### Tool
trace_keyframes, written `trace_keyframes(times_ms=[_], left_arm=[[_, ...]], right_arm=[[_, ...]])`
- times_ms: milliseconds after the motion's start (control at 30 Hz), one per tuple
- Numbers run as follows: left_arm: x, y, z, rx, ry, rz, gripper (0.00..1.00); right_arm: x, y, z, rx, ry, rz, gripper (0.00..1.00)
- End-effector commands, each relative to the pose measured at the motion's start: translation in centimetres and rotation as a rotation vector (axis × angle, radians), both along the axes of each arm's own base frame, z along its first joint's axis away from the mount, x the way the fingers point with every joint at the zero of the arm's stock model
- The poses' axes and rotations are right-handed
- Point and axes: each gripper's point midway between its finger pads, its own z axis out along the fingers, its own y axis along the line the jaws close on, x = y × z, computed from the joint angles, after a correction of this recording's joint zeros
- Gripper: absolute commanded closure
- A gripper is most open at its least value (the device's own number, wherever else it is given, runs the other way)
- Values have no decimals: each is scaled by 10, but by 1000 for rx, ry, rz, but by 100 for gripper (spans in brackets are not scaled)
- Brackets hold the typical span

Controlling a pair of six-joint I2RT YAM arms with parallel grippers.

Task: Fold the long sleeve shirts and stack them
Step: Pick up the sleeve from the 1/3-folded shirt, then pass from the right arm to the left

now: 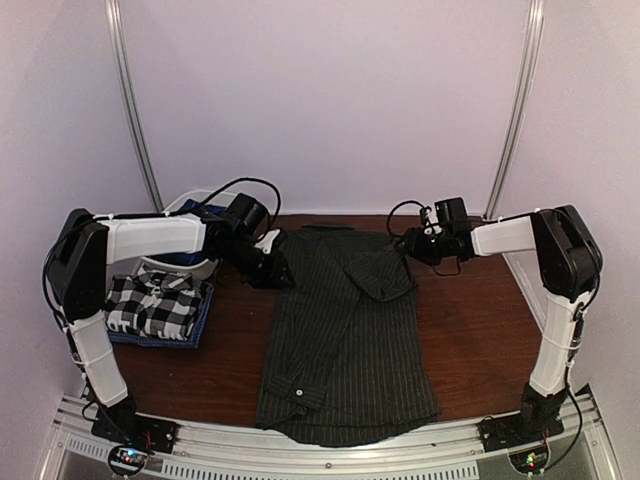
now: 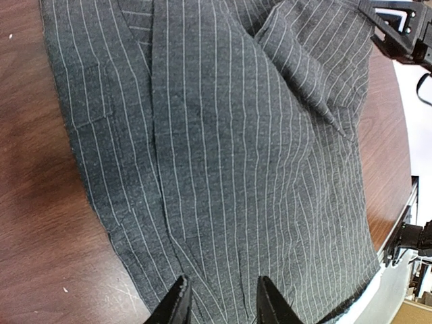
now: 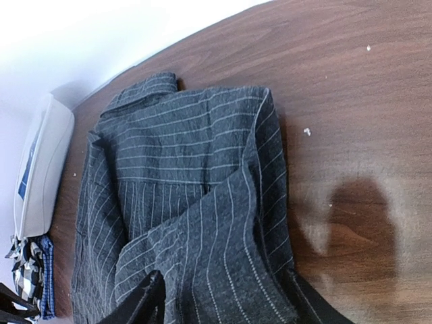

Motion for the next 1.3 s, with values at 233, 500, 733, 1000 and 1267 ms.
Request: trace_keyframes(times_ms=[233, 500, 733, 1000, 1267], left_arm=[[1, -6, 13, -77, -6, 2, 66], [-7, -18, 24, -162, 21, -44, 66], [-10, -23, 37, -211, 25, -66, 65], [-22, -17, 52, -276, 47, -87, 60], [-49, -3, 38, -300, 92, -125, 53]], right_arm=[[26, 5, 38, 53, -110, 12, 93], [-1, 30, 112, 57, -250, 148, 100], [-50, 65, 167, 71, -364, 281, 100], [-120, 119, 184, 122, -389, 475, 100], [-221, 183, 139, 118, -306, 741, 100]])
